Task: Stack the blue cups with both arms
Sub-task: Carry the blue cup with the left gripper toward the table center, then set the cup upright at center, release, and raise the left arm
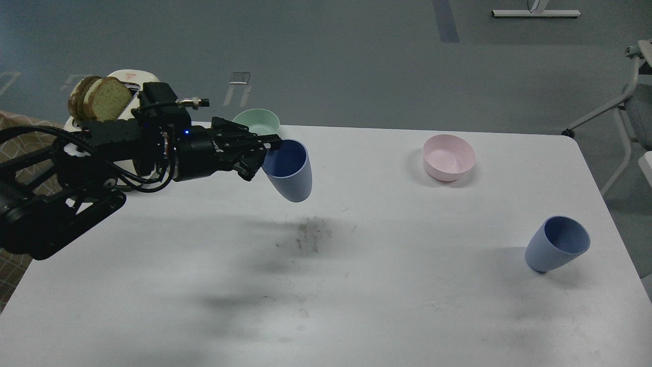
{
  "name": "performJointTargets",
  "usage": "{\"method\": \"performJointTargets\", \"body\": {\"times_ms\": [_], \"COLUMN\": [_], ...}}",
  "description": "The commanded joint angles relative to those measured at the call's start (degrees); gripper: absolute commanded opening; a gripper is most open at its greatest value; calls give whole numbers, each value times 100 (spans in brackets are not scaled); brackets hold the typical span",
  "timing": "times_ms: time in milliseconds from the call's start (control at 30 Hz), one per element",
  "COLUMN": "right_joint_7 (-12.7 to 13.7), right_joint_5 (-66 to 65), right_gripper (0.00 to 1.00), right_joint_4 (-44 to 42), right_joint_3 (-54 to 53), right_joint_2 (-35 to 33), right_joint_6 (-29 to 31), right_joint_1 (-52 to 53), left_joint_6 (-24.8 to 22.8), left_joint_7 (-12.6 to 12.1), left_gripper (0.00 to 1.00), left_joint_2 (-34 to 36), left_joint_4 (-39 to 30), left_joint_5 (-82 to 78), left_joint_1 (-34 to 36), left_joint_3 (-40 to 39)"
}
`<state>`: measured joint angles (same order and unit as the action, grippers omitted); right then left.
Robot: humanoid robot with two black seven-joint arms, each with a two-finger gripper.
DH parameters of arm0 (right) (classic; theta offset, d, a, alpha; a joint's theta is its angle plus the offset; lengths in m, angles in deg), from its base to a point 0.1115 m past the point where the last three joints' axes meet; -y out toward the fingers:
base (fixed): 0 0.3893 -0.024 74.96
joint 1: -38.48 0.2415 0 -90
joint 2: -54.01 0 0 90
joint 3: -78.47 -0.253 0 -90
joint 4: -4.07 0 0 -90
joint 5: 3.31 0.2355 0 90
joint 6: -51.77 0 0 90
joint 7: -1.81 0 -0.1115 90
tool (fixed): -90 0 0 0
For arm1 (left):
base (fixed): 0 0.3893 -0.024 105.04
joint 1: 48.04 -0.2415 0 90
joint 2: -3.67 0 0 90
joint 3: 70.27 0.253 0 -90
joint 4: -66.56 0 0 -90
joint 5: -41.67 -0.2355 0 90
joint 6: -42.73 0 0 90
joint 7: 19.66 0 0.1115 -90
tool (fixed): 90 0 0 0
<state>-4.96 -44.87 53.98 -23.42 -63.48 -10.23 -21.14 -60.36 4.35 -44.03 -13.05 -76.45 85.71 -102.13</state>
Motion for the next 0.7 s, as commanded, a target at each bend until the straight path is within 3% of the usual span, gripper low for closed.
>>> {"method": "performJointTargets", "body": {"times_ms": [0, 400, 667], "right_joint_7": [0, 0, 0], "right_joint_5": [121, 148, 139], "right_gripper": [100, 100, 100], "right_joint_4": [18, 300, 317], "right_joint_3": [-137, -251, -243], "right_joint_2": [-98, -151, -134], "right_joint_6": [0, 0, 0], "right_joint_1": [-242, -585, -629], "left_joint_6": [-9, -9, -9], "left_joint_7": [-159, -168, -194], "left_gripper": [0, 0, 0], "left_joint_2": [-581, -1592, -1874], "left_joint_4": [515, 1615, 1615], "left_joint_5": [-9, -229, -246], "left_joint_1": [493, 573, 538], "left_joint_3": [714, 1226, 1226]}}
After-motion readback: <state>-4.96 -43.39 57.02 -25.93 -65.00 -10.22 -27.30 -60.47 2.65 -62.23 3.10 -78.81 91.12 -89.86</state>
